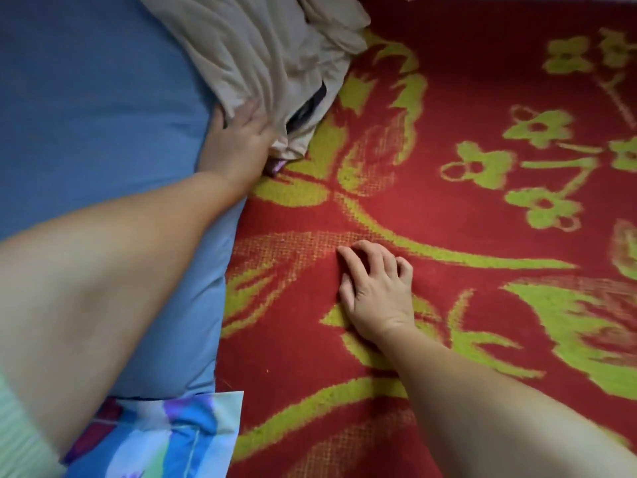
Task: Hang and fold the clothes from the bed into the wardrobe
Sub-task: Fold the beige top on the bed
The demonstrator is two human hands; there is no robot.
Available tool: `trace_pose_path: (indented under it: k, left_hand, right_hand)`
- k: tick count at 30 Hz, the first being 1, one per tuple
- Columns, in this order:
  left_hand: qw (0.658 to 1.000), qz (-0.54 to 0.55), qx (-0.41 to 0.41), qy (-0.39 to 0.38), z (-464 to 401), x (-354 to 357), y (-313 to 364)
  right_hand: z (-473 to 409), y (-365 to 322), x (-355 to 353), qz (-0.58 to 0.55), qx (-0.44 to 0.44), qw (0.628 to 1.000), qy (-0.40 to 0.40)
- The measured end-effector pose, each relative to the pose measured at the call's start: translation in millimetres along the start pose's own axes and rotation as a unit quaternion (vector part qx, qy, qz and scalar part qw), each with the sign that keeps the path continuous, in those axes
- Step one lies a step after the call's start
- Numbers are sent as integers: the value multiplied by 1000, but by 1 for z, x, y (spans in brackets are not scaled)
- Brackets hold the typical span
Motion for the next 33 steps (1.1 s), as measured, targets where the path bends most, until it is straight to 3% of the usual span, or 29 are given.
trace_pose_path:
  k: [3, 8, 12, 15, 20, 22, 26, 30, 33]
  left_hand:
    - [994, 95, -30, 37, -3, 4, 6]
    - [972, 198, -121, -26, -14, 5, 6]
    - [902, 384, -182, -82, 1, 11, 28]
    - [837, 486, -227, -109, 70, 27, 60]
    - [825, 478, -237, -189, 174, 27, 95]
    - [799, 496, -261, -218, 206, 17, 103]
    - [721, 583, -316, -200, 278, -34, 113]
    - [720, 601, -306, -163, 342, -126, 111]
    - [711, 628, -300, -102, 400, -208, 98]
  right_hand:
    - [2, 1, 3, -11, -3, 1000, 9]
    - [3, 6, 3, -11, 6, 1000, 18]
    - [-2, 9, 5, -15, 5, 999, 36]
    - [-1, 8, 8, -11, 0, 1000, 19]
    - [12, 9, 3, -33, 8, 997, -63]
    - [28, -1, -4, -80, 30, 989, -120]
    - [91, -31, -52, -145, 34, 977, -152]
    - [154, -71, -124, -204, 22, 971, -121]
    - [209, -112, -187, -170, -23, 975, -143]
Point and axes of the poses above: each hand's wrist, its own z-axis away from the middle knuckle, its own x-axis out of the palm, y = z × x, the point moved 3 cm from there along -z, towards the middle knuckle, and after that the axes turned 7 degrees about z, right-handed, at the moved point
